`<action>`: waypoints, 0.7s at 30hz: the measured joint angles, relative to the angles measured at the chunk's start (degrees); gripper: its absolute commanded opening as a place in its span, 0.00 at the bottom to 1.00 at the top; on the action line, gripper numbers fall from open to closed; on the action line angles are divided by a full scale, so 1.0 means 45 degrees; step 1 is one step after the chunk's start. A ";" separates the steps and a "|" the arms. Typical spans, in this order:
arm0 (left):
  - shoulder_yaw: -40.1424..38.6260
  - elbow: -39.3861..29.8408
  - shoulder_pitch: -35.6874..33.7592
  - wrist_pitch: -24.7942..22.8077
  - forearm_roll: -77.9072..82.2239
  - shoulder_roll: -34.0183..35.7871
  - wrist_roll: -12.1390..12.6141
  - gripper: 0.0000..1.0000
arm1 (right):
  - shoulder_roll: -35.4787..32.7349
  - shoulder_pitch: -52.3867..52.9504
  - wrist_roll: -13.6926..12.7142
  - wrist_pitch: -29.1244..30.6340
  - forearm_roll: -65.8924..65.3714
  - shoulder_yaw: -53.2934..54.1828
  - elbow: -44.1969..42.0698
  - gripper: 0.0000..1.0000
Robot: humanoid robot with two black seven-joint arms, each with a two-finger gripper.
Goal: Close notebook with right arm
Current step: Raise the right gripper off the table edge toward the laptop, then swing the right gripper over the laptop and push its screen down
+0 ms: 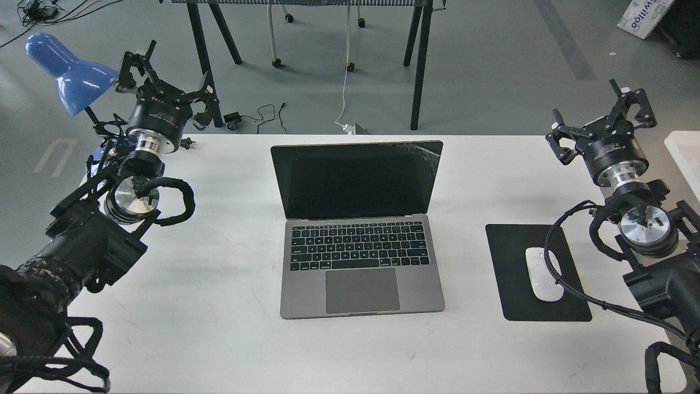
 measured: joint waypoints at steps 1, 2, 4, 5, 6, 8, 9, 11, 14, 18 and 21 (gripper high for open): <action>0.0001 0.0000 0.0000 0.0000 0.0000 -0.0002 0.0000 1.00 | 0.0018 0.0002 -0.0001 0.0000 0.0001 -0.0061 0.0008 1.00; 0.0010 0.0001 0.0000 0.0000 0.0011 -0.0011 0.0000 1.00 | 0.0046 0.0016 -0.0003 0.0000 0.0001 -0.0117 0.0010 1.00; 0.0021 0.0000 0.0000 0.0000 0.0033 -0.0028 -0.0001 1.00 | 0.0089 0.0088 -0.0004 -0.0017 0.0001 -0.0171 0.0013 1.00; 0.0010 0.0002 0.0000 0.0000 0.0033 -0.0029 -0.0001 1.00 | 0.0105 0.0138 -0.0004 -0.0042 0.0001 -0.0183 0.0010 1.00; -0.0004 0.0005 0.0000 0.0000 0.0028 -0.0028 -0.0001 1.00 | 0.0116 0.0218 -0.0004 -0.0065 0.0001 -0.0194 -0.0025 1.00; -0.0013 0.0008 0.0000 0.0000 0.0010 -0.0002 -0.0001 1.00 | 0.0168 0.0541 -0.0004 -0.0099 -0.0016 -0.0251 -0.0234 1.00; -0.0012 0.0010 0.0000 0.0000 0.0007 0.0009 -0.0001 1.00 | 0.0233 0.0710 -0.0004 -0.0104 -0.0024 -0.0324 -0.0407 1.00; -0.0001 0.0010 -0.0001 0.0000 0.0008 0.0014 -0.0001 1.00 | 0.0489 0.1261 -0.0005 -0.0113 -0.0037 -0.0639 -0.0988 1.00; 0.0010 0.0010 0.0000 0.0000 0.0006 0.0026 0.0004 1.00 | 0.0971 0.2403 -0.0005 -0.0120 -0.0037 -0.1295 -0.2172 1.00; 0.0019 0.0010 0.0000 0.0000 0.0000 0.0026 0.0018 1.00 | 0.1972 0.3965 -0.0021 -0.0092 -0.0029 -0.2236 -0.3934 1.00; 0.0023 0.0010 0.0000 0.0000 0.0002 0.0026 0.0020 1.00 | 0.2570 0.4588 -0.0041 -0.0020 -0.0021 -0.2719 -0.4456 1.00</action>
